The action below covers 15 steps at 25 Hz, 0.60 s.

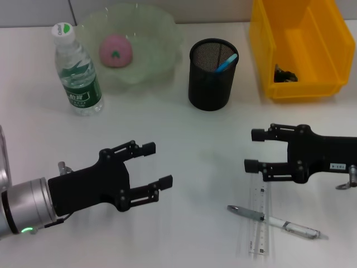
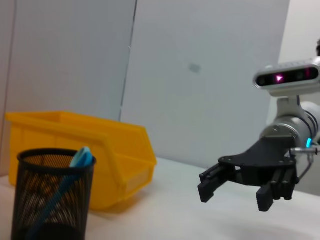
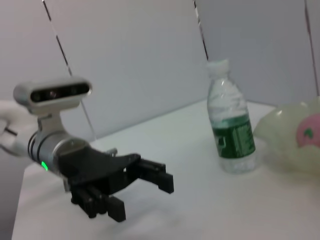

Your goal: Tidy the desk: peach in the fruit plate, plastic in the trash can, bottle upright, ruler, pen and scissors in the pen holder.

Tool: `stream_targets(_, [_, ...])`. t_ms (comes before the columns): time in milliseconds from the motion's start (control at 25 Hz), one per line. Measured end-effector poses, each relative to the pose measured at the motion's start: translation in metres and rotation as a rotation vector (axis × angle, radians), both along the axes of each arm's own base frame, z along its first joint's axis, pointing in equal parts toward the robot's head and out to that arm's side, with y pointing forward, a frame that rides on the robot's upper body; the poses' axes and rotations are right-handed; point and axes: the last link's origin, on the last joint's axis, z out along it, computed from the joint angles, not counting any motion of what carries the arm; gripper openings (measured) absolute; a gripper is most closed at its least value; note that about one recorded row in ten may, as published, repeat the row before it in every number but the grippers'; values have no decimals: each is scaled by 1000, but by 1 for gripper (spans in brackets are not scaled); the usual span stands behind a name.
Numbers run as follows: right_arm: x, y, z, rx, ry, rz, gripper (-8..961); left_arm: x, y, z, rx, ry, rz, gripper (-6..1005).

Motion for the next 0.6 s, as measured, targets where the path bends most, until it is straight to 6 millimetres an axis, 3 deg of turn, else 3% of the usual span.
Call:
stream_targets(320, [-1, 0, 3, -28, -35, 37, 788, -1, 1, 1, -16, 12, 6, 775])
stream_targets(600, [-18, 4, 16, -130, -84, 148, 788, -1, 1, 1, -13, 11, 5, 774])
